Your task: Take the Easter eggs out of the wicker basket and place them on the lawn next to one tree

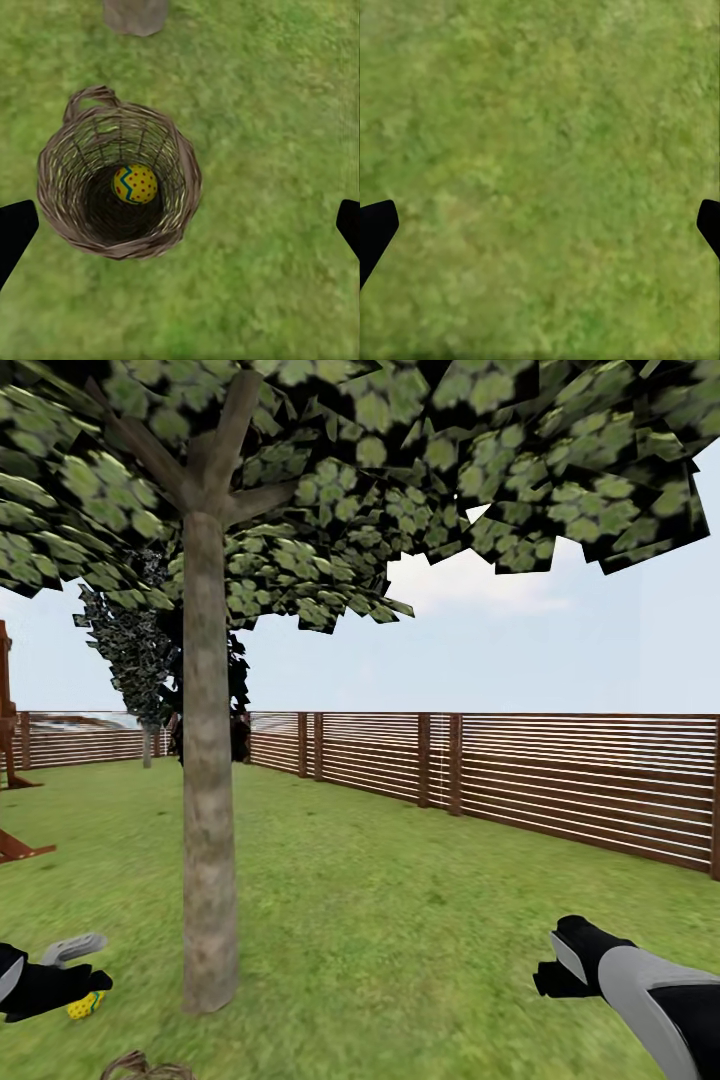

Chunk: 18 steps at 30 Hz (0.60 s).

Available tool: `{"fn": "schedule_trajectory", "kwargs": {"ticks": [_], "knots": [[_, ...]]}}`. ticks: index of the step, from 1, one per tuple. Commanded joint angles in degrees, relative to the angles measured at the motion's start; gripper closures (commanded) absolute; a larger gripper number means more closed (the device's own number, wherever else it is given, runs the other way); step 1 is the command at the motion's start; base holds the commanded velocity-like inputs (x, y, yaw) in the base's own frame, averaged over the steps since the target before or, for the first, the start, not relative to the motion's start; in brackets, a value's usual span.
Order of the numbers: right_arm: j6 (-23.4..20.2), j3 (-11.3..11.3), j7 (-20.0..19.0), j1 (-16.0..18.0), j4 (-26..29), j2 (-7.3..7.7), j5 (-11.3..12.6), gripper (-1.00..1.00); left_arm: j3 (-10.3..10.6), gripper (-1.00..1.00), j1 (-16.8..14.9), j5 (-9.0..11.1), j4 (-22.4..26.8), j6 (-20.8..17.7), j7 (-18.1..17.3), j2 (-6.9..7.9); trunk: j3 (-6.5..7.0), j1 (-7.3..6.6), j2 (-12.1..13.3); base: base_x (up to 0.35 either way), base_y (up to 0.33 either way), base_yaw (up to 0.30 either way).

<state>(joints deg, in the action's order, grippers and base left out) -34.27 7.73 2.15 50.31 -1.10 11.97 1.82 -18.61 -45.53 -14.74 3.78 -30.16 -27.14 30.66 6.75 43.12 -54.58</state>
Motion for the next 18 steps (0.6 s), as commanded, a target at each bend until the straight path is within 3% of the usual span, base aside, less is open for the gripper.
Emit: {"fn": "schedule_trajectory", "kwargs": {"ticks": [1,13,18], "knots": [[-0.1,0.35,0.05,0.05,-0.1,-0.02,0.2,-1.0,-0.47,-1.0,0.0,-0.56,0.09,-0.33,-0.25,-0.11,-0.01,0.02,-0.03,0.008,0.0,0.0],[-0.09,0.35,0.05,0.05,-0.13,-0.02,0.2,-1.0,-0.58,-1.0,0.0,-0.41,0.09,-0.55,-0.28,-0.4,-0.01,0.02,-0.03,0.001,0.0,0.0],[-0.09,0.35,0.05,0.05,-0.13,-0.02,0.2,-1.0,-0.68,-1.0,0.0,-0.43,0.12,-0.78,-0.28,-0.42,-0.91,1.12,-2.03,0.0,0.0,0.0]]}}
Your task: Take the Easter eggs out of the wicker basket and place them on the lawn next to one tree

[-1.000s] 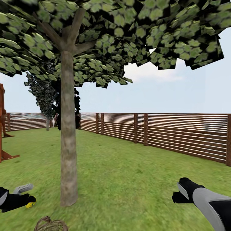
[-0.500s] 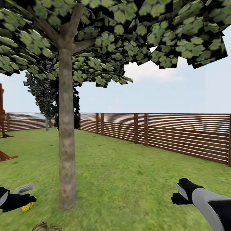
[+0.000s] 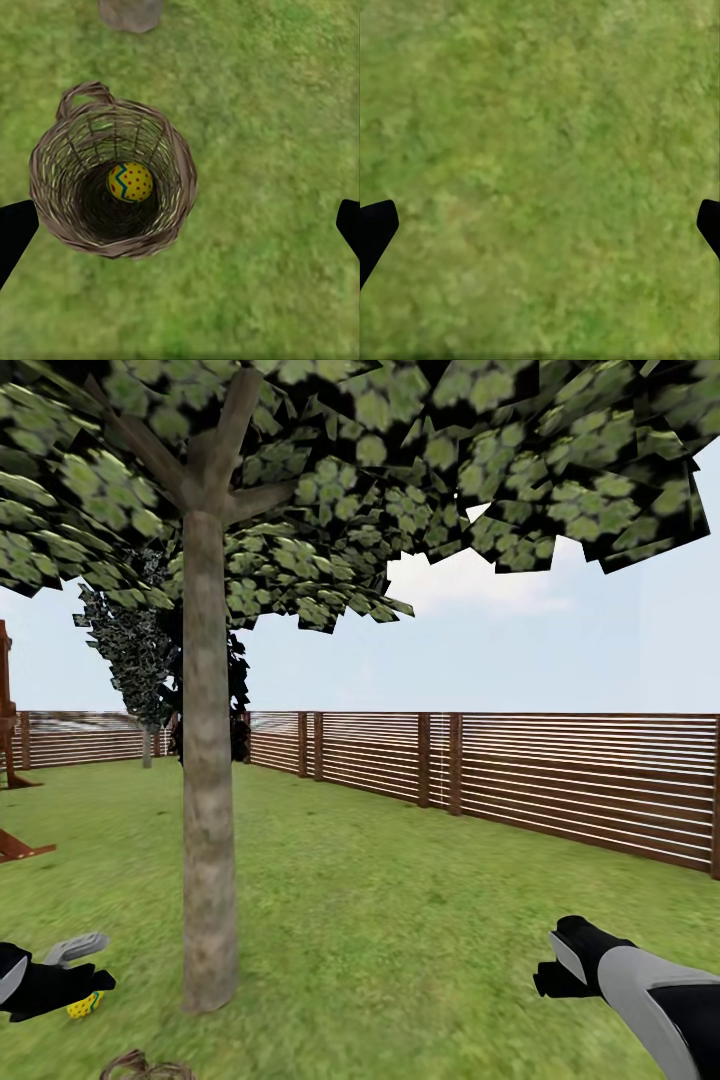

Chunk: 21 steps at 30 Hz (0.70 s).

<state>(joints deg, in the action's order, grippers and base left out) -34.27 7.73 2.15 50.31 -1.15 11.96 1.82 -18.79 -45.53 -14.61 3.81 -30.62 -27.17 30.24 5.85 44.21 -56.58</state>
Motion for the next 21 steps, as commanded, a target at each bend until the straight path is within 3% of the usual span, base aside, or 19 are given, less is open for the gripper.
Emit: {"fn": "schedule_trajectory", "kwargs": {"ticks": [1,7,14,21], "knots": [[-0.1,0.35,0.05,0.05,-0.08,-0.01,0.2,-1.0,-0.52,-1.0,0.0,-0.57,0.11,-0.35,-0.26,0.0,-0.19,0.24,-0.44,0.0,0.0,0.0],[-0.1,0.35,0.1,0.05,-0.08,0.04,0.2,-1.0,-0.49,-1.0,0.0,-0.65,0.14,-0.4,-0.26,0.24,-1.27,1.56,-2.84,0.0,0.0,0.0],[-0.1,0.43,0.13,0.05,-0.15,-0.12,0.2,-1.0,-0.62,-1.0,0.0,-0.68,0.22,-0.26,-0.35,3.71,-2.53,3.1,-5.65,0.0,0.0,0.0],[-0.02,0.44,0.14,0.05,-0.15,-0.33,0.2,-1.0,-0.63,-1.0,0.0,-0.65,0.46,-0.06,-0.38,4.85,-3.78,4.63,-8.46,0.0,0.0,0.0]]}}
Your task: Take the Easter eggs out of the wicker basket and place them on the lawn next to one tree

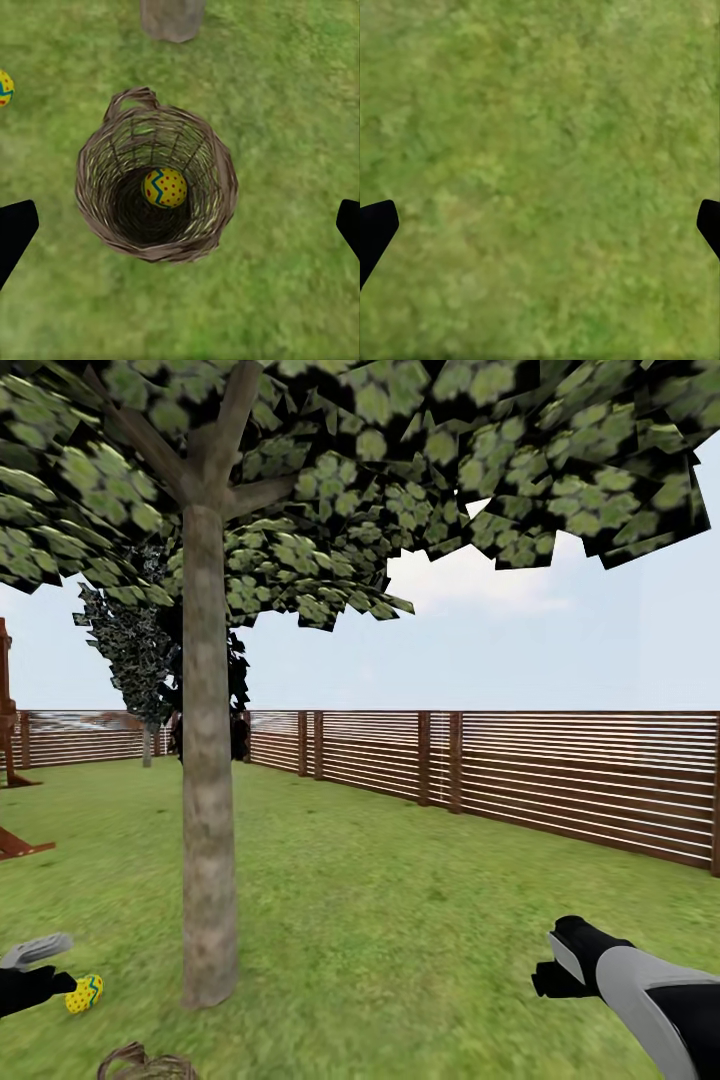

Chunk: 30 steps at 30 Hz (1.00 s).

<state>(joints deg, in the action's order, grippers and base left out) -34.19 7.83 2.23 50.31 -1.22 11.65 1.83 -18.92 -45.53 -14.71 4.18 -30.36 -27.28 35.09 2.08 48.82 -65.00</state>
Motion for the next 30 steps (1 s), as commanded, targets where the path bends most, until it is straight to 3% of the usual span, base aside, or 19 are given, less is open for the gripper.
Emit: {"fn": "schedule_trajectory", "kwargs": {"ticks": [1,16,24,30], "knots": [[-0.09,0.35,0.05,0.05,-0.09,-0.03,0.2,-1.0,-0.5,-1.0,0.0,-0.53,0.1,-0.32,-0.28,0.01,-0.19,0.24,-0.43,0.0,0.0,0.0],[-0.11,0.27,0.07,0.05,-0.1,0.06,0.2,-1.0,-1.37,-1.0,0.0,-0.36,0.12,-0.65,-0.3,-0.53,-2.88,3.54,-6.45,-0.004,-0.005,0.0],[-0.11,0.26,0.12,0.05,-0.1,0.04,0.2,-1.0,-1.38,-1.0,0.0,0.06,0.04,-0.66,-0.31,-0.62,-4.32,5.3,-9.66,0.276,0.0,0.0],[-0.13,0.32,0.12,0.05,-0.1,0.02,0.2,-1.0,-1.38,-1.0,0.0,2.27,-0.04,-0.74,-0.24,-0.65,-5.04,6.17,-11.26,0.332,0.0,0.0]]}}
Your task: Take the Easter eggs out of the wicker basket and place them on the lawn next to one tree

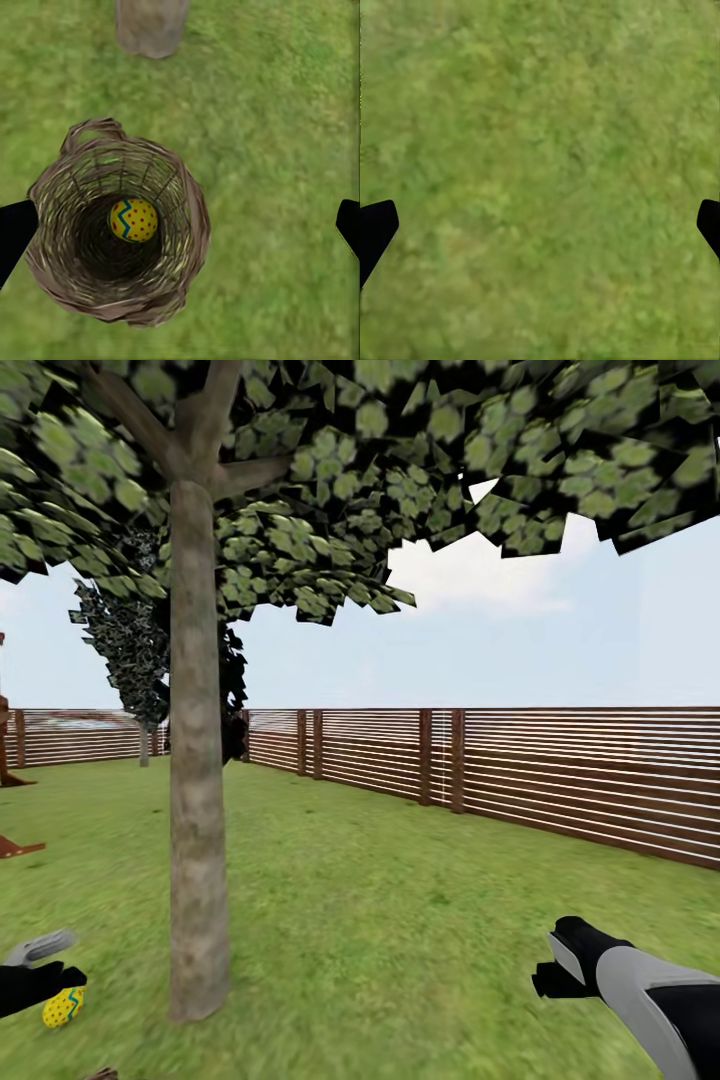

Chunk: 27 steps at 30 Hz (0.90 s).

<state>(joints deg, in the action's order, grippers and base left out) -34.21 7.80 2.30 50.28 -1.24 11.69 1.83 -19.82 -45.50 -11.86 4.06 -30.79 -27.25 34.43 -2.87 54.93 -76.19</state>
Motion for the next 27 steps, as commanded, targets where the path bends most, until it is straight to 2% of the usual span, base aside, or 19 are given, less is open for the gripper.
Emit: {"fn": "schedule_trajectory", "kwargs": {"ticks": [1,6,13,27], "knots": [[-0.1,0.36,0.06,0.08,-0.08,-0.04,0.2,-1.0,-0.49,-1.0,-0.03,-0.45,0.09,-0.32,-0.27,-0.02,-0.08,0.07,-0.07,0.333,0.0,0.0],[-0.13,0.38,0.05,0.08,-0.08,-0.08,0.2,-1.0,-0.49,-1.0,-0.03,-0.27,0.06,-0.32,-0.26,-0.07,-0.08,0.07,-0.07,0.29,0.0,0.0],[-0.1,0.38,0.07,0.08,-0.08,-0.08,0.2,-1.0,-0.47,-1.0,-0.03,-0.04,-0.01,-0.26,-0.36,-0.15,-0.08,0.07,-0.07,0.097,0.0,0.0],[-0.09,0.38,0.07,0.08,-0.08,-0.12,0.2,-1.0,-0.49,-1.0,-0.03,0.15,-0.08,-0.27,-0.37,-0.43,-0.08,0.07,-0.07,0.285,0.0,0.0]]}}
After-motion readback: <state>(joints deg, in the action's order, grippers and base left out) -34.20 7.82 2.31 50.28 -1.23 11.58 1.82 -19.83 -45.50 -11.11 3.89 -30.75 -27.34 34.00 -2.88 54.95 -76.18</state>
